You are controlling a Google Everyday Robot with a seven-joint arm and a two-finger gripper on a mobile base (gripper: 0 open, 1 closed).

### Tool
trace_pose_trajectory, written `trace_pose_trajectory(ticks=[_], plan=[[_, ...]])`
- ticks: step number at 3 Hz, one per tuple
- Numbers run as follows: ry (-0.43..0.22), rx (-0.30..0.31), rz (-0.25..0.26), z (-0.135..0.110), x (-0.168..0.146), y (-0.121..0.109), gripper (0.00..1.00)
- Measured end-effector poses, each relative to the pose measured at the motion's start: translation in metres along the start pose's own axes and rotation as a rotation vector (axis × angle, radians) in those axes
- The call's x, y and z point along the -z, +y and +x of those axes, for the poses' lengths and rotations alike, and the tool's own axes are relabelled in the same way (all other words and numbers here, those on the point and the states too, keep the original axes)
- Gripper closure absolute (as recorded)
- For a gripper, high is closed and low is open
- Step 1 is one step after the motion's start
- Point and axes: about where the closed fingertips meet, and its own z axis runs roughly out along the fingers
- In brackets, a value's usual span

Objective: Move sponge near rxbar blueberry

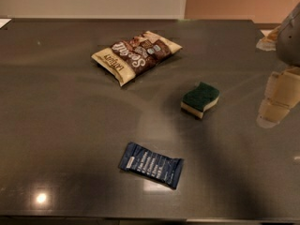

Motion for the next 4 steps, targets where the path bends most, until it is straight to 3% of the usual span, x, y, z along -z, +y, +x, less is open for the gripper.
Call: trace_pose_trajectory(ticks=[1,2,4], plan=[[0.000,0.000,0.000,0.000,0.000,0.000,0.00],[0.008,0.057,-0.018,-0.006,-0.008,-0.016,0.00],[0.004,0.233,-0.088,-0.018,-0.038,-0.051,0.00]])
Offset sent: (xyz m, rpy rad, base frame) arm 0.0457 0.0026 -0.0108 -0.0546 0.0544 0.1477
